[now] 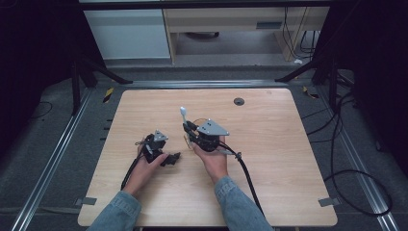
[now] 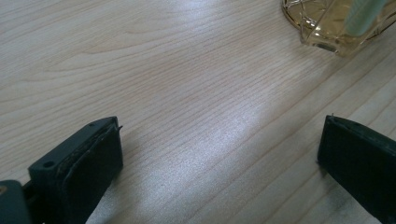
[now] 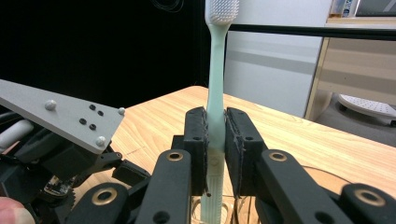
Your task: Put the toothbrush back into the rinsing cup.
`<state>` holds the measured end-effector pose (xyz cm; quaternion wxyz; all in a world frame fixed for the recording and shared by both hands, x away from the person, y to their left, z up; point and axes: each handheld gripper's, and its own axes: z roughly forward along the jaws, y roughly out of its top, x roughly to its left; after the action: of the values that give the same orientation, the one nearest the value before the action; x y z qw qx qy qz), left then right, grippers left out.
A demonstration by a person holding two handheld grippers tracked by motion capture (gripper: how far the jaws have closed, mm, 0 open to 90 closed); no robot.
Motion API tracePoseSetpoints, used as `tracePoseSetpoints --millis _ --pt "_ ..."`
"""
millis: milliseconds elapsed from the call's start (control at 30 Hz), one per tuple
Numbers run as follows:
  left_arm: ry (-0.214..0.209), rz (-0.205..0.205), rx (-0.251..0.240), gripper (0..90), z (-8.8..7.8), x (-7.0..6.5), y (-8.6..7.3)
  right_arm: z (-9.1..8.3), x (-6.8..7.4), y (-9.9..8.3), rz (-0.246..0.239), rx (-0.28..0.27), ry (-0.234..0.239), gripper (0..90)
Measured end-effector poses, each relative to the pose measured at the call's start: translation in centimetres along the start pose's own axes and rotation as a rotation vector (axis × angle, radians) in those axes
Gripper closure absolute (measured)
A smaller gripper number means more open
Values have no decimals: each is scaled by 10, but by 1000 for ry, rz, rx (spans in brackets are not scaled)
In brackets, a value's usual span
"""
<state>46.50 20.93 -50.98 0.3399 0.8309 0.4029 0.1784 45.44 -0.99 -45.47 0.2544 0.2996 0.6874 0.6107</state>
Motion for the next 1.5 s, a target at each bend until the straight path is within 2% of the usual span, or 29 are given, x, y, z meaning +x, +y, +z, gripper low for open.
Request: tracePoseSetpoints --millis 767,1167,1500 --pt "1 0 0 0 0 0 0 0 1 -5 -18 -9 10 794" --pt "1 2 0 0 0 0 0 3 1 -13 -33 -9 13 794" --pt "2 3 0 0 0 0 0 3 1 -13 -36 -30 5 794"
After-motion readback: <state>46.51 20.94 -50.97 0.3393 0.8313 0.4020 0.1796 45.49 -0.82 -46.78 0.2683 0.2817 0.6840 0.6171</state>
